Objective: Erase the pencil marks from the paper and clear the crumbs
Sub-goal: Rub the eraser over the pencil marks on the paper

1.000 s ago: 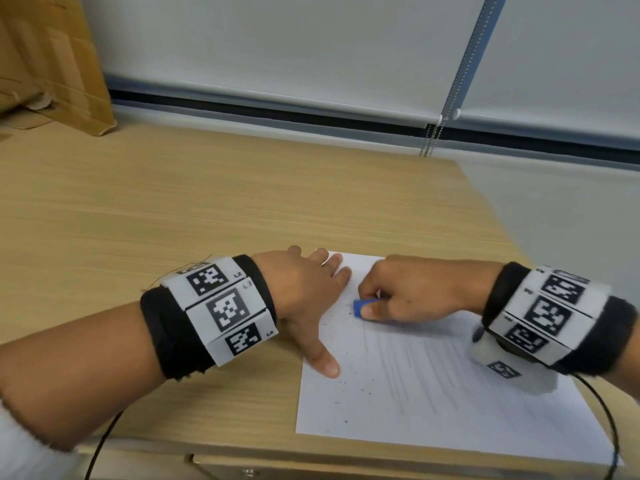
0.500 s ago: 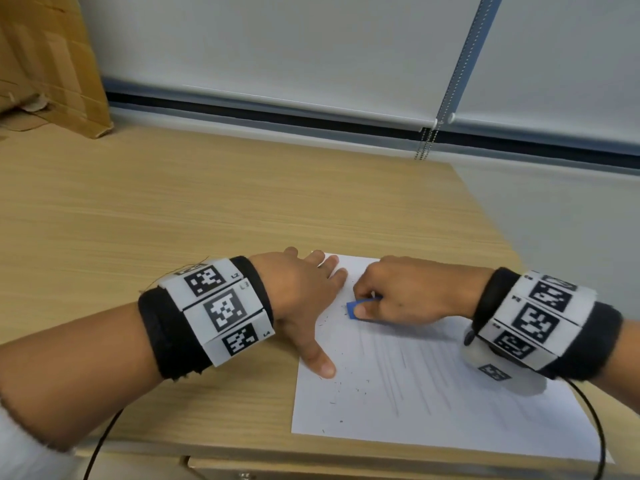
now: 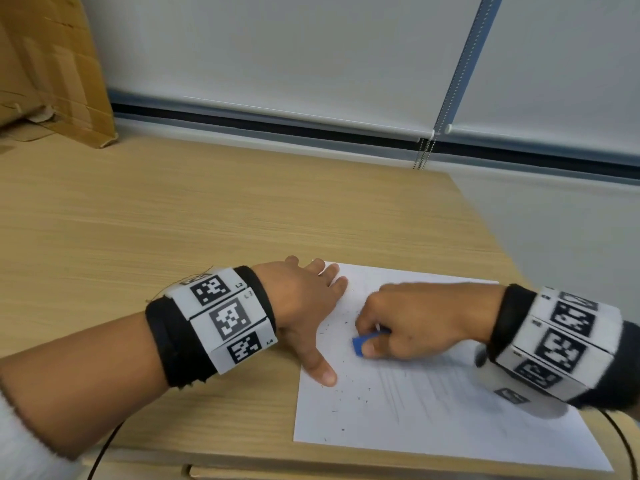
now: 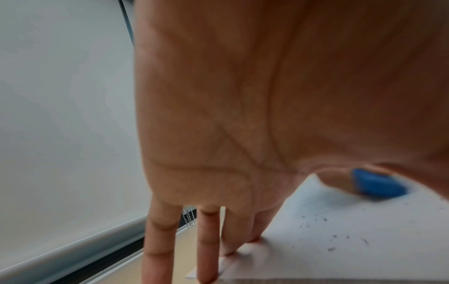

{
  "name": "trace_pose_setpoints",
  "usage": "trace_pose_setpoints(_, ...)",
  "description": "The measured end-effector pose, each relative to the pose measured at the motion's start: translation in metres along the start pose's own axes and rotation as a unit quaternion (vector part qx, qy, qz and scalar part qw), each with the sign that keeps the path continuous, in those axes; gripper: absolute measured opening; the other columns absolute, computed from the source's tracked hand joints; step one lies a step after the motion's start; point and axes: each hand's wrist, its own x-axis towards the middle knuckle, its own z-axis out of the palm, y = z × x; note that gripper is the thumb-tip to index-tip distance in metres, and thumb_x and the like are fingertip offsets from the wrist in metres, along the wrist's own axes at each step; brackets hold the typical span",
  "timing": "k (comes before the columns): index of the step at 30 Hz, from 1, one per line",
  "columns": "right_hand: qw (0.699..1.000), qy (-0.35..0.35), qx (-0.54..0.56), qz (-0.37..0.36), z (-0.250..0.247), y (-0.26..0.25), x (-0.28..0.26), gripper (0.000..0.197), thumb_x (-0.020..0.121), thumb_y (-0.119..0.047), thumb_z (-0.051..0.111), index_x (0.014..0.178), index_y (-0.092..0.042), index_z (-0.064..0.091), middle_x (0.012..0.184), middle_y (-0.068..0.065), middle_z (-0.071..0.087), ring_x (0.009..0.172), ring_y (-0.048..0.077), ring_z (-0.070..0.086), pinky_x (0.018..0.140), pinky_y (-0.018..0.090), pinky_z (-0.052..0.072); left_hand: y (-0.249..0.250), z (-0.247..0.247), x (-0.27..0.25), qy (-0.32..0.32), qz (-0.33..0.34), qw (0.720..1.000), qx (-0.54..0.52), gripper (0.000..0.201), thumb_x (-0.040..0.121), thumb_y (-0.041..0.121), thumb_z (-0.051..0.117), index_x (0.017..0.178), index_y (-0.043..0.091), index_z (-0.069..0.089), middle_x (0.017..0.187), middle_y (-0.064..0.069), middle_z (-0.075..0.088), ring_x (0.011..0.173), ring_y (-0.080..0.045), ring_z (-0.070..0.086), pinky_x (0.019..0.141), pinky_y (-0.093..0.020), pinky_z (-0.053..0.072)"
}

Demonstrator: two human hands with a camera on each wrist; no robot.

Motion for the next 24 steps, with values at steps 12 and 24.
trace_pose_setpoints(12,1.0,-0.017,0.019,-0.011,0.003,0.0,-0.003,0.034,0.09,-0.033,0.052,0.067,-0.009,0.047,0.06,0.003,0.044,0.057,0.019,0.038,0.058,0.036,0.039,0.0,0.0,0.001,-0.007,-0.001,1.0,-0.004,0.135,0.066,0.079,0.061,0.151,0.012,-0.019,0.161,-0.005,-0.019,0.148,-0.023,-0.012,0.117,-0.046,0.002)
trace_pose_setpoints(24,1.0,-0.007,0.015,0.008,0.005,-0.001,-0.009,0.035,0.092,-0.034,0.051,0.067,-0.009,0.047,0.06,0.002,0.042,0.055,0.017,0.035,0.056,0.032,0.034,-0.002,0.001,0.0,0.011,0.007,1.0,-0.007,0.134,0.065,0.079,0.062,0.153,0.012,-0.013,0.162,-0.006,-0.014,0.148,-0.023,-0.007,0.117,-0.045,0.006)
